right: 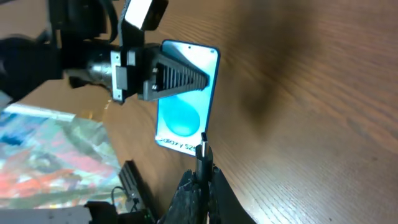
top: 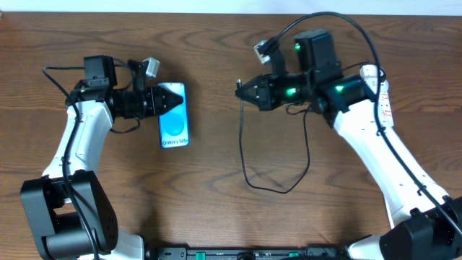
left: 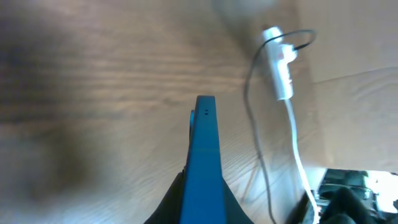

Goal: Plug charger to phone and switch on socket
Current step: 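Carry the cable connector with the right gripper toward the phone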

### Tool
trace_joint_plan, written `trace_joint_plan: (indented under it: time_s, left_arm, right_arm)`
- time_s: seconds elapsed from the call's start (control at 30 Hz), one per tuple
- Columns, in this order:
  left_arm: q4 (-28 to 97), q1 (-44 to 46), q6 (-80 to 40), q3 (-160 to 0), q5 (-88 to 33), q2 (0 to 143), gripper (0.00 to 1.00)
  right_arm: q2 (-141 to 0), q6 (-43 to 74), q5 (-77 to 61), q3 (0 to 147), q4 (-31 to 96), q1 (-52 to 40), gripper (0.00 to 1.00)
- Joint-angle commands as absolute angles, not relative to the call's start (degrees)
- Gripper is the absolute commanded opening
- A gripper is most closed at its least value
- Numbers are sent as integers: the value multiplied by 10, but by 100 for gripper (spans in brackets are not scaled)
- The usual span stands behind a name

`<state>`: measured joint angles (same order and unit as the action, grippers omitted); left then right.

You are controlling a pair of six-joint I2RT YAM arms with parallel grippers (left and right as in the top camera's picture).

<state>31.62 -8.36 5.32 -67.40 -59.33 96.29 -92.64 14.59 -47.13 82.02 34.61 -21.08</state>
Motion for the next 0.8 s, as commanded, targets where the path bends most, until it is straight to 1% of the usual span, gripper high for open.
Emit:
trace_joint_plan:
  time_s: [0.0,0.17,0.33,0.43,0.47,0.63,0.77]
  left_arm:
    - [276,-84,-21,-676,-670,952,7]
    - [209,-84,-78,-676,-721,952,7]
    - [142,-85,-140,-676,-731,952,8]
    - [77,-89,-187,-676,-731,952,7]
    - [38,-92,-223,-676,-731,952,7]
    - [-104,-95,-348,-676,-731,952,8]
    - [-156,-95,-397,-676,-731,952,7]
  right_arm:
    - [-935,98,-532,826,343,-190,1]
    - [-985,91,-585,824,321,-184,1]
    - [-1080,91,-710,824,257,-184,1]
    - [-1132,91,-752,824,218,-185,1]
    - [-1153,91,-771,824,202,-185,1]
    - [-1212,24,-890,824,155,-187,1]
    - [-1219,-2,-894,824,153,-196,1]
